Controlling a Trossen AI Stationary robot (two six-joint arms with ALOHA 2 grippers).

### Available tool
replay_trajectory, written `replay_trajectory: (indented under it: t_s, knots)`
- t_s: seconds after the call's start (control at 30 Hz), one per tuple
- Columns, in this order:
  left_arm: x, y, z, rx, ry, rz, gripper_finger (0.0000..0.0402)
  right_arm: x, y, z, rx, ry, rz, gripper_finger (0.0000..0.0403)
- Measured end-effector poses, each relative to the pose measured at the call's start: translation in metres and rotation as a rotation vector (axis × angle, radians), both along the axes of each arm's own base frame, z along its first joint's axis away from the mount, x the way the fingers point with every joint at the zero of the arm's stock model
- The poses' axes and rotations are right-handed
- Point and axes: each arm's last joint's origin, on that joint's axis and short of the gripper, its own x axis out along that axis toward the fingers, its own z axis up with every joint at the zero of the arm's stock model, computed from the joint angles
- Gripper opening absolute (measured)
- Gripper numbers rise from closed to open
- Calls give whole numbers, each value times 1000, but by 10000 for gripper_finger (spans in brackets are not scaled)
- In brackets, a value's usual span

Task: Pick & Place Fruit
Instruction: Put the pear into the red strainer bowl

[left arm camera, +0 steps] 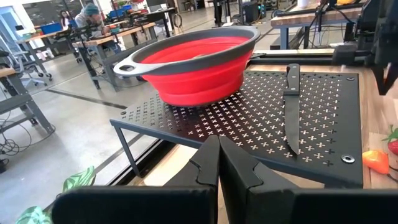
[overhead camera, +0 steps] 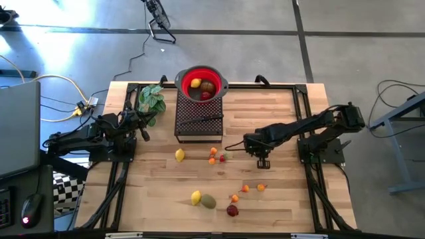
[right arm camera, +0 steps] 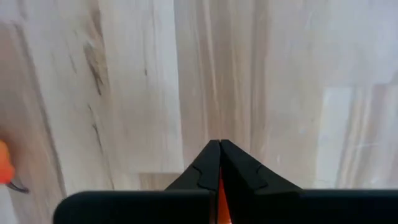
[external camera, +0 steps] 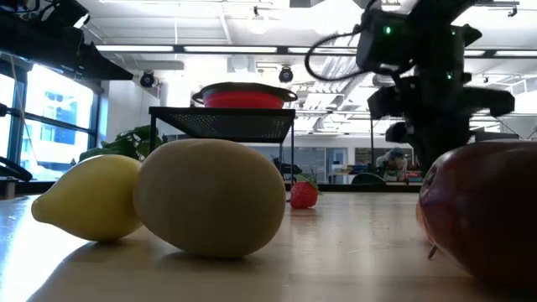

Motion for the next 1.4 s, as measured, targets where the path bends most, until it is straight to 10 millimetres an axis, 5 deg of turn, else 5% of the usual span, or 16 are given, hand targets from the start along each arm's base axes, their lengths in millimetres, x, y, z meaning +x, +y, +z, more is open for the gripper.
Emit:
replay_trajectory:
  t_s: [0.77,1.4]
  knots:
    - [0,0,0,0,-3,0,0,-3,-4,56,-87,-383,-109,3]
    - [0,0,1,-19,-22,2,0,12,-42,82,-112,-699,-188,3]
